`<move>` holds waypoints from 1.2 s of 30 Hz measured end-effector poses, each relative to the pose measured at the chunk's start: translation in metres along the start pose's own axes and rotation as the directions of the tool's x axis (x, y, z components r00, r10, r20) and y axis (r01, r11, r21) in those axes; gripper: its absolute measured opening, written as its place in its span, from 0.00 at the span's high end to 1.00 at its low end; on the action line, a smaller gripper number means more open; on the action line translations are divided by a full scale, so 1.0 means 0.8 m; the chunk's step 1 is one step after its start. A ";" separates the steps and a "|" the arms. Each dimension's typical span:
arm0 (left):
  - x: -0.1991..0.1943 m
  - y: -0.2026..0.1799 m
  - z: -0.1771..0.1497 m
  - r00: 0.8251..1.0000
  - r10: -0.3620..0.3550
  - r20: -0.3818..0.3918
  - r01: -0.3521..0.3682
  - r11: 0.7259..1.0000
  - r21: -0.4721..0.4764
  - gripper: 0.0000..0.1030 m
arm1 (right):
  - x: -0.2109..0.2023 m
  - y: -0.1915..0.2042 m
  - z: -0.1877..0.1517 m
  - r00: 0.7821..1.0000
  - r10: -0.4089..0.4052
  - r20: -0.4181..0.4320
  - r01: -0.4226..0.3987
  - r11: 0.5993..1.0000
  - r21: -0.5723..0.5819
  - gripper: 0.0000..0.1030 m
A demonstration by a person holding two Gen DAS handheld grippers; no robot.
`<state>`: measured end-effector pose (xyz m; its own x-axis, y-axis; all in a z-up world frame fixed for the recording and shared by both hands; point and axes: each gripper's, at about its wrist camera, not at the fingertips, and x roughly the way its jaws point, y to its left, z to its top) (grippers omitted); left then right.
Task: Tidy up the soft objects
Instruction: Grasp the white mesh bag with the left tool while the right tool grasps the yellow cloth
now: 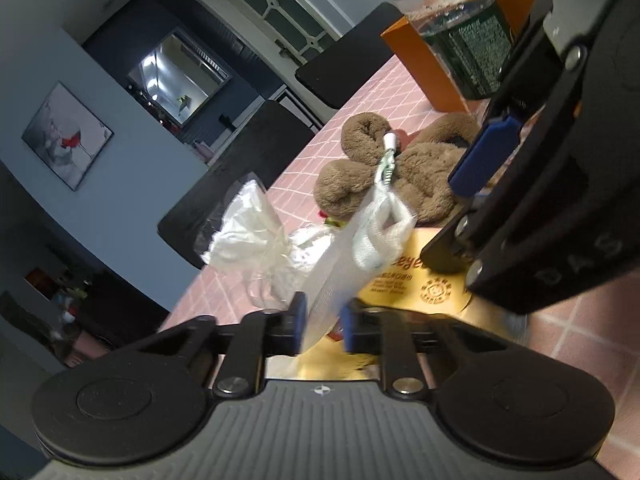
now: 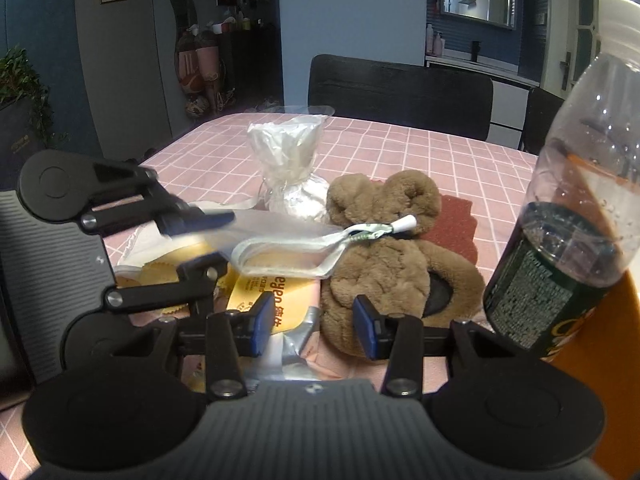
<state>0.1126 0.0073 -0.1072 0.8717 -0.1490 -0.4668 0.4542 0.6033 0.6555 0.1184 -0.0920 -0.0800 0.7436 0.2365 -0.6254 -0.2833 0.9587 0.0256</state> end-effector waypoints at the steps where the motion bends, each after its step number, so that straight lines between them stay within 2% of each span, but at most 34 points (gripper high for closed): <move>1: -0.003 0.000 -0.001 1.000 -0.002 0.004 0.002 1.000 -0.019 0.95 | 0.000 0.000 0.000 1.000 0.001 -0.002 -0.001 1.000 -0.001 0.58; 5: -0.027 0.017 -0.004 0.999 0.023 0.022 -0.020 0.987 -0.156 0.99 | -0.004 -0.001 0.000 1.000 0.006 -0.001 -0.006 1.000 -0.003 0.58; 7: -0.045 0.040 -0.007 1.000 0.016 0.018 -0.010 0.958 -0.287 0.99 | -0.008 -0.001 0.000 1.000 0.021 0.008 -0.021 1.000 0.002 0.58; 9: -0.060 0.065 -0.013 1.000 -0.008 -0.011 0.003 0.911 -0.411 0.99 | -0.013 0.002 0.002 0.999 0.044 0.026 -0.045 0.999 0.008 0.58; 12: -0.079 0.100 -0.027 0.996 -0.046 -0.074 -0.006 0.813 -0.582 0.99 | -0.016 0.016 0.005 0.995 0.090 0.051 -0.090 0.996 -0.005 0.58; 16: -0.098 0.128 -0.055 0.992 -0.060 -0.115 -0.042 0.690 -0.723 0.99 | -0.009 0.046 0.011 0.986 0.152 0.061 -0.149 0.987 -0.063 0.58; 20: -0.108 0.138 -0.081 0.989 -0.053 -0.140 -0.077 0.622 -0.779 0.99 | 0.015 0.064 0.020 0.973 0.227 0.044 -0.224 0.973 -0.057 0.58; 22: -0.111 0.142 -0.092 0.988 -0.071 -0.137 -0.069 0.590 -0.804 0.99 | 0.032 0.071 0.026 0.966 0.256 0.027 -0.254 0.966 -0.054 0.54; 24: -0.115 0.143 -0.097 0.988 -0.091 -0.123 -0.050 0.570 -0.820 0.99 | 0.049 0.078 0.031 0.971 0.239 0.012 -0.238 0.970 -0.056 0.52; 27: -0.118 0.141 -0.101 0.989 -0.097 -0.115 -0.041 0.562 -0.826 0.99 | 0.068 0.079 0.037 0.967 0.253 -0.016 -0.253 0.967 -0.004 0.53; 29: -0.119 0.139 -0.104 0.988 -0.105 -0.111 -0.035 0.553 -0.833 0.99 | 0.077 0.078 0.035 0.965 0.256 -0.048 -0.255 0.966 0.033 0.61; 32: -0.118 0.137 -0.104 0.987 -0.117 -0.107 -0.026 0.549 -0.835 0.99 | 0.082 0.086 0.030 0.977 0.208 -0.055 -0.208 0.978 0.003 0.68; 34: -0.117 0.136 -0.102 0.987 -0.124 -0.104 -0.019 0.553 -0.833 0.99 | 0.084 0.087 0.027 0.981 0.185 -0.054 -0.186 0.982 -0.013 0.84; 36: -0.117 0.134 -0.098 0.987 -0.123 -0.101 -0.016 0.556 -0.831 0.99 | 0.084 0.086 0.026 0.984 0.167 -0.055 -0.168 0.985 -0.025 0.93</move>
<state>0.0654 0.1470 -0.0396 0.7865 -0.1423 -0.6010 0.0863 0.9889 -0.1212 0.1611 -0.0068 -0.1042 0.6514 0.3841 -0.6543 -0.4197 0.9009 0.1110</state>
